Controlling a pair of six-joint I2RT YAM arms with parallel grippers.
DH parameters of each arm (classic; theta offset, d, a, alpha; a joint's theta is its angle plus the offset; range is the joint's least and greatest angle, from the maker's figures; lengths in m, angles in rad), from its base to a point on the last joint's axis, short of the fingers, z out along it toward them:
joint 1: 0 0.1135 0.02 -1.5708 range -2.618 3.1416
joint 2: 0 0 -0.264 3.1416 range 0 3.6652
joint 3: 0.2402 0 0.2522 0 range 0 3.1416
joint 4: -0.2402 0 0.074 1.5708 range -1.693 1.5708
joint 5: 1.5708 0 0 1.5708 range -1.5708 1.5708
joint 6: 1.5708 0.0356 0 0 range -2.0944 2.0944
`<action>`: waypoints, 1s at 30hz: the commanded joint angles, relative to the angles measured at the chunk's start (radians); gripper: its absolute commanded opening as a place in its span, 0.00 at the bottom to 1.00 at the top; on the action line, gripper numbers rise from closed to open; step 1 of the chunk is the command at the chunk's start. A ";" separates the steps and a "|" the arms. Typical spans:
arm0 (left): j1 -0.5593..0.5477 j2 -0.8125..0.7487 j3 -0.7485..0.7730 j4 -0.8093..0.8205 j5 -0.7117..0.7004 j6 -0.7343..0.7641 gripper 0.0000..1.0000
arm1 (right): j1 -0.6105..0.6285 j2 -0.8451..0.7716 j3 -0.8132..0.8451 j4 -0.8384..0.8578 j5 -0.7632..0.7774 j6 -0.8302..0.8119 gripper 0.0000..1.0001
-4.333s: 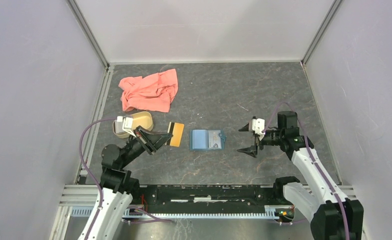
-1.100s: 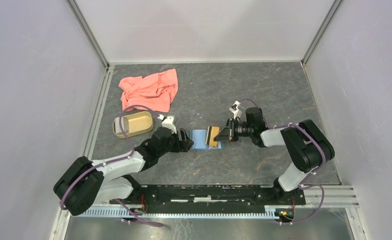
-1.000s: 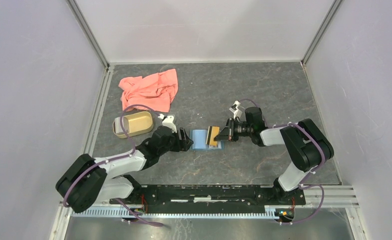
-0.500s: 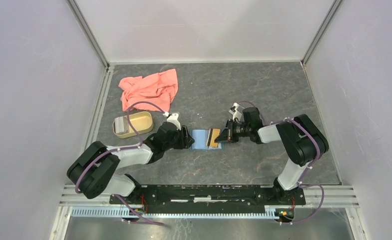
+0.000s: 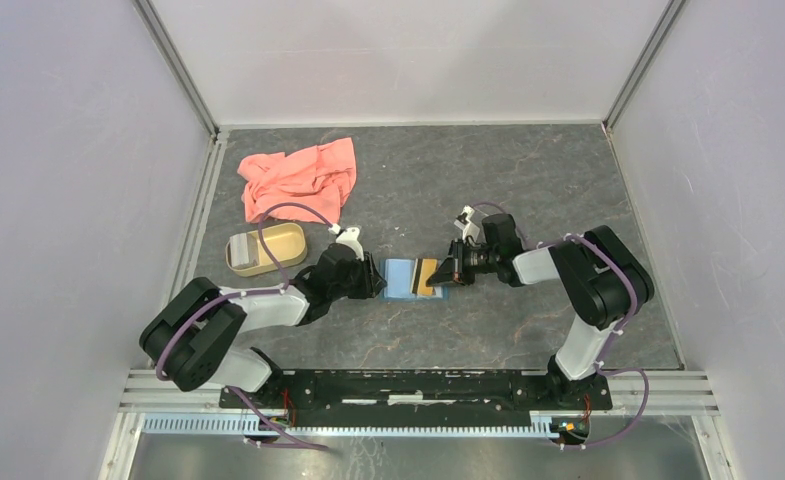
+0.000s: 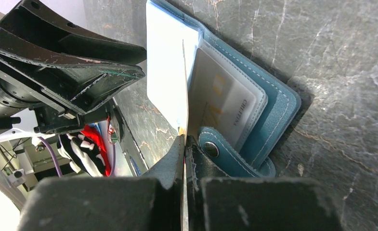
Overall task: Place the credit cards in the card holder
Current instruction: Insert the credit card into the card holder.
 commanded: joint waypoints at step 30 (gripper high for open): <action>0.003 0.039 -0.011 0.014 0.079 -0.062 0.30 | 0.027 0.082 0.074 -0.030 -0.032 0.050 0.08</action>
